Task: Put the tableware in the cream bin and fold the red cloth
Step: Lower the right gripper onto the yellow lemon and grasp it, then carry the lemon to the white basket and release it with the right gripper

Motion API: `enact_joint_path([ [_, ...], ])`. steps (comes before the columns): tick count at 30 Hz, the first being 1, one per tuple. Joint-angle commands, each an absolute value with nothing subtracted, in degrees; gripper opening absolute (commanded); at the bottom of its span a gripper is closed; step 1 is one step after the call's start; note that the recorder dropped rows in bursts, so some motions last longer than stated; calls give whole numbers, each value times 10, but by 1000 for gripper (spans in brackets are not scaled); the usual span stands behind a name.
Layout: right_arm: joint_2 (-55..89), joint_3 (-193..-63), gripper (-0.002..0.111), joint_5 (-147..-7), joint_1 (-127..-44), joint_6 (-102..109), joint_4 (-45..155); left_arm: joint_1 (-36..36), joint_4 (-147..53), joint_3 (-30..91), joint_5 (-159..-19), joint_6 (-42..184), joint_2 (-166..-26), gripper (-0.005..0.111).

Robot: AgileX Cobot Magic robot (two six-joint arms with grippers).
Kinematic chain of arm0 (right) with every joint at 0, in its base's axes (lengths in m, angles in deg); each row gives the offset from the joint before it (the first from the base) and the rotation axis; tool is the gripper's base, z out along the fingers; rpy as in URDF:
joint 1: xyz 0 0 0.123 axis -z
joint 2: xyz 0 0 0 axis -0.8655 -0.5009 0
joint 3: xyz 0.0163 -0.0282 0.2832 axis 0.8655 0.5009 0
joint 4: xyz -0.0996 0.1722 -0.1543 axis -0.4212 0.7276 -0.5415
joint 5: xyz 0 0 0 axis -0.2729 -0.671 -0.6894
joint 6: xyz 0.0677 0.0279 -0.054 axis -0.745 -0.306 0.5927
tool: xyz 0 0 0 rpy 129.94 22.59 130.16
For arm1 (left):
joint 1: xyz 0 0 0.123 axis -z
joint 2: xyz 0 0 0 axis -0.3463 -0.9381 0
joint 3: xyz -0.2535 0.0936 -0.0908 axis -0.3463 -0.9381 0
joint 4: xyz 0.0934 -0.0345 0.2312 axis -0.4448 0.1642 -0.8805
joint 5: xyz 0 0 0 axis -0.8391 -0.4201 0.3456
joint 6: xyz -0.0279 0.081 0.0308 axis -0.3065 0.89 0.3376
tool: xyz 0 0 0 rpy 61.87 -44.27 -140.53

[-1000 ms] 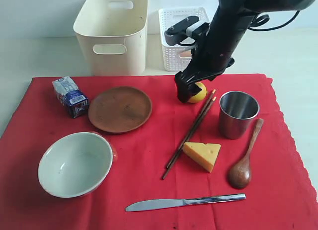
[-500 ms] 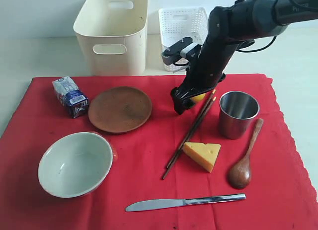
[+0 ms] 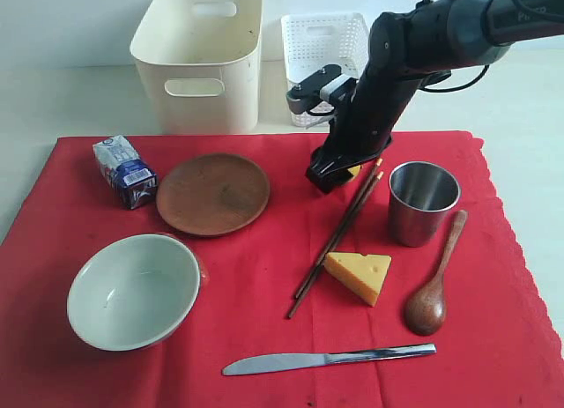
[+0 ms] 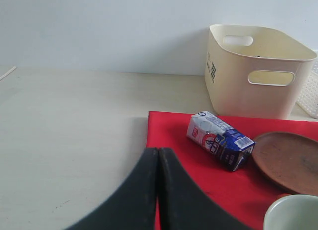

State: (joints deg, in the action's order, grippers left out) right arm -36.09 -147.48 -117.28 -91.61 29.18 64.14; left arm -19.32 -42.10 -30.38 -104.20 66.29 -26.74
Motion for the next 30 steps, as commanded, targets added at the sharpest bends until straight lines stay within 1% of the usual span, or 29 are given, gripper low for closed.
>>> enact_joint_path([
  [1, -360, -1479, 47, -1170, -916, 296, 641, -195, -416, -303, -1039, 665, -264, 2],
  [5, -360, -1479, 34, -1174, -916, 296, 641, -195, -416, -303, -1039, 665, -264, 2],
  [14, -349, -1479, 0, -1181, -916, 296, 641, -195, -416, -303, -1039, 665, -264, 2],
  [21, -323, -1479, 0, -1203, -916, 296, 641, -195, -416, -303, -1039, 665, -264, 2],
  [30, -270, -1479, 0, -1198, -916, 296, 642, -195, -416, -303, -1039, 665, -264, 2],
])
